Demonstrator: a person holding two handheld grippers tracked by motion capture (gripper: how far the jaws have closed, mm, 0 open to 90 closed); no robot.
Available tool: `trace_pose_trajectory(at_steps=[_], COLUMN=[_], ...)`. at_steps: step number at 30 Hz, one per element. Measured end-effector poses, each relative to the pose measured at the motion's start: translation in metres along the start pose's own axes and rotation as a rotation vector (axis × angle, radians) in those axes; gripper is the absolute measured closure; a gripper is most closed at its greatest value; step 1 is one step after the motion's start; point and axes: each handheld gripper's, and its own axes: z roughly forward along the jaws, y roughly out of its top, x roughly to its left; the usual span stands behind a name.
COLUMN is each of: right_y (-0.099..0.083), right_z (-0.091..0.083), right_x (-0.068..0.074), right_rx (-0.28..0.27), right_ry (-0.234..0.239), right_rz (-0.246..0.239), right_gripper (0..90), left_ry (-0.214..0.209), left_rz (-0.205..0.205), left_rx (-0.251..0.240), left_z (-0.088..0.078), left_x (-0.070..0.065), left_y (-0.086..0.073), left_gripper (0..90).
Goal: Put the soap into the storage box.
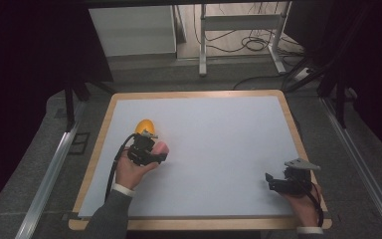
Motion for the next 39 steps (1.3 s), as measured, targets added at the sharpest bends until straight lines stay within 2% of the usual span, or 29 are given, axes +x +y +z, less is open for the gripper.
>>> trace_pose_trajectory(at_steps=[9,18,31,35,39], right_y=[0.001,0.000,0.000,0.000,0.001], right_z=[-0.001,-0.001,0.000,-0.001,-0.002], right_x=[0.001,0.000,0.001,0.000,0.000], right_rx=[-0.002,0.002,0.004,-0.002,-0.004], right_ry=[-0.001,-0.001,0.002,0.002,0.000], right_rz=[0.001,-0.001,0.002,0.004,0.006], right_gripper=[8.7,8.7,8.7,8.7,8.7], left_ry=[0.015,0.009,0.019,0.039,0.048], left_rz=[-0.009,-0.047,-0.074,-0.079,-0.106], left_rx=[-0.004,-0.023,-0.045,-0.065,-0.075], left_z=[-0.005,-0.006,-0.009,-0.013,-0.014], left_x=[0.010,0.023,0.037,0.044,0.052], left_y=[0.000,0.003,0.007,0.010,0.013], left_gripper=[59.9,59.9,59.9,59.9,59.9])
